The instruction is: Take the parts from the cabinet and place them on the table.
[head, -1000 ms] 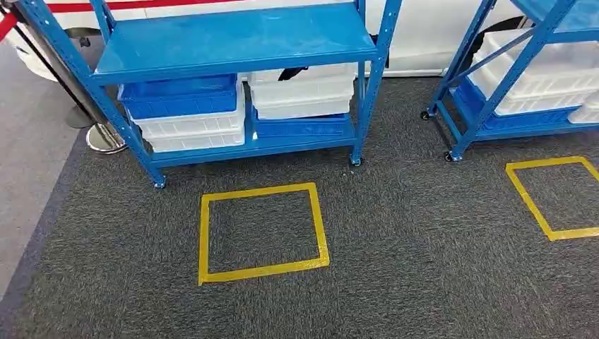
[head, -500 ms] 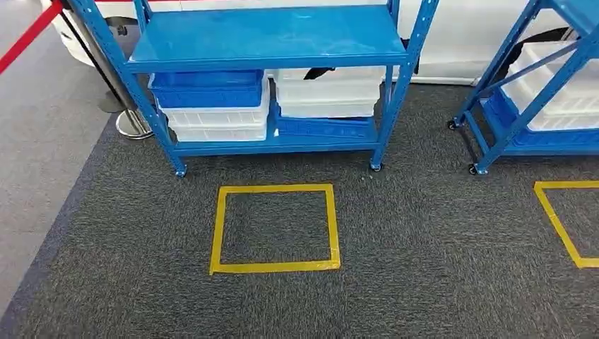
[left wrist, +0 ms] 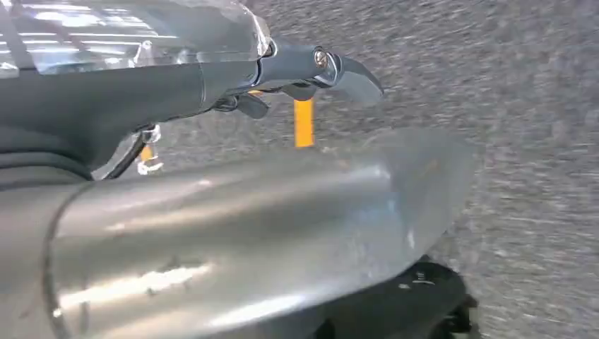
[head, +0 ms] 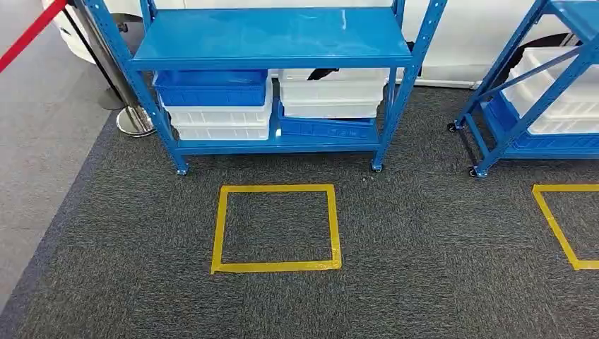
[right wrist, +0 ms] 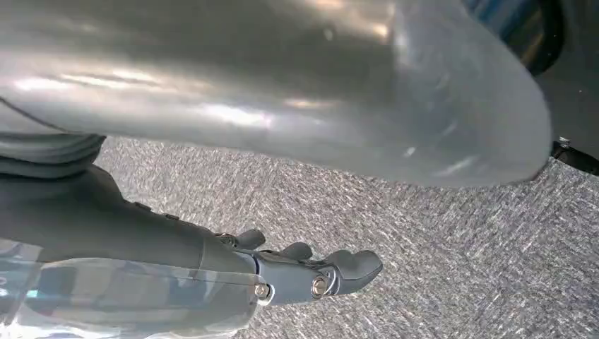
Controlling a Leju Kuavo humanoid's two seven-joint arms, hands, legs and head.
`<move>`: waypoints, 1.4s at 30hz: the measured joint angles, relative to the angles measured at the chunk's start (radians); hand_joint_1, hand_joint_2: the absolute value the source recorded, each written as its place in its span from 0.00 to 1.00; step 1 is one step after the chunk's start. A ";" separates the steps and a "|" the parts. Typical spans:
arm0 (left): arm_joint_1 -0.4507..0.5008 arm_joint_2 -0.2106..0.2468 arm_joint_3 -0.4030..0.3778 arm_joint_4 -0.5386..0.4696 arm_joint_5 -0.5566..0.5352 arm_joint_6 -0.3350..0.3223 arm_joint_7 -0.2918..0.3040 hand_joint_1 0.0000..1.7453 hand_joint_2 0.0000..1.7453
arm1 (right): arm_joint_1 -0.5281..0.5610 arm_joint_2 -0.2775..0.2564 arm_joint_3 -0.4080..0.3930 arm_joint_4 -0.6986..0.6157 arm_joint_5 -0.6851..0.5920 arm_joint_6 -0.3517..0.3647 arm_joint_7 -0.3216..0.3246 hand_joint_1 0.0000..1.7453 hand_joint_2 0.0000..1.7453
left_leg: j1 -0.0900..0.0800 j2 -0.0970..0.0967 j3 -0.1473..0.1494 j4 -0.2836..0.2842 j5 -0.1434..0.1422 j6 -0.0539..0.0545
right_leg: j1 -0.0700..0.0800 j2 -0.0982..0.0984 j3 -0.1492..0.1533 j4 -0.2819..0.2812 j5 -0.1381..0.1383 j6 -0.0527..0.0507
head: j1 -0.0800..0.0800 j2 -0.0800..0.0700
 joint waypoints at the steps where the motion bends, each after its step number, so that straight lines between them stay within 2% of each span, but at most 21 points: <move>1: 0.000 0.000 0.005 0.000 0.006 -0.006 0.006 0.00 0.00 | 0.000 0.000 0.000 0.000 0.000 0.000 0.000 0.00 0.00 | 0.000 0.000 0.000 0.000 0.000 0.000 | 0.000 0.000 0.000 0.000 0.000 0.000 | 0.000 0.000; 9: 0.000 0.000 0.022 0.000 0.012 -0.009 0.024 0.00 0.00 | 0.000 0.000 0.000 0.000 0.000 0.000 0.000 0.00 0.00 | 0.001 0.000 0.000 0.000 0.001 0.000 | 0.002 0.000 0.000 0.000 0.000 0.000 | 0.000 0.000; 42: -0.003 -0.001 0.066 0.000 0.051 -0.047 0.030 0.00 0.00 | 0.001 -0.001 -0.001 0.000 0.007 0.004 0.008 0.00 0.00 | 0.002 0.000 0.000 0.000 0.001 0.000 | 0.002 0.000 -0.001 0.001 0.000 0.000 | 0.000 0.000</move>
